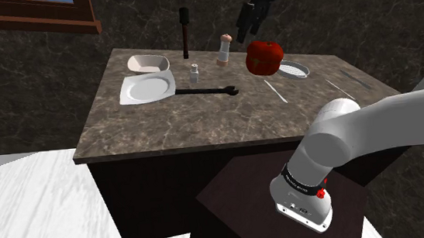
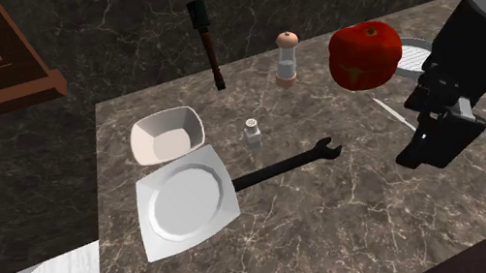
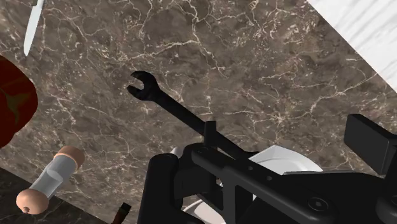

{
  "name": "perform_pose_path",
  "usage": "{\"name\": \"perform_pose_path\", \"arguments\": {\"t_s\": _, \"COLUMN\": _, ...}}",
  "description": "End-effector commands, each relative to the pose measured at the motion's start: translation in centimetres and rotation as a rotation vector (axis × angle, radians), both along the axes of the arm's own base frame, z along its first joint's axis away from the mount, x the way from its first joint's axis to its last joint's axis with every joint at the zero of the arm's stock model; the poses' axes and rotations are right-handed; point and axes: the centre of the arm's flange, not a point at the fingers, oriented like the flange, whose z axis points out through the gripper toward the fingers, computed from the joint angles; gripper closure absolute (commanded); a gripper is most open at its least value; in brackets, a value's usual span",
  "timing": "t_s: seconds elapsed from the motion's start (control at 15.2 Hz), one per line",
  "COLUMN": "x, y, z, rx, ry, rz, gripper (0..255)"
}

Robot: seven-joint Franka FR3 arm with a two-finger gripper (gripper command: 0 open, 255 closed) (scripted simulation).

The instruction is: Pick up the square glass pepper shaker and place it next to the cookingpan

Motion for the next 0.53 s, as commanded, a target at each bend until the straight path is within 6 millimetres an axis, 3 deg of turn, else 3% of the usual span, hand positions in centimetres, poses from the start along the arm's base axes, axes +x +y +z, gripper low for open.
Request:
{"name": "perform_pose_path", "arguments": {"t_s": 0.0, "x": 0.0, "y": 0.0, "z": 0.0, "rx": 0.0, "ry": 0.0, "rz": 0.0, "gripper": 0}}
{"name": "perform_pose_path", "arguments": {"t_s": 0.46, "x": 7.9, "y": -3.5, "z": -4.4, "rx": 0.006, "ry": 0.038, "rz": 0.007, "gripper": 0}}
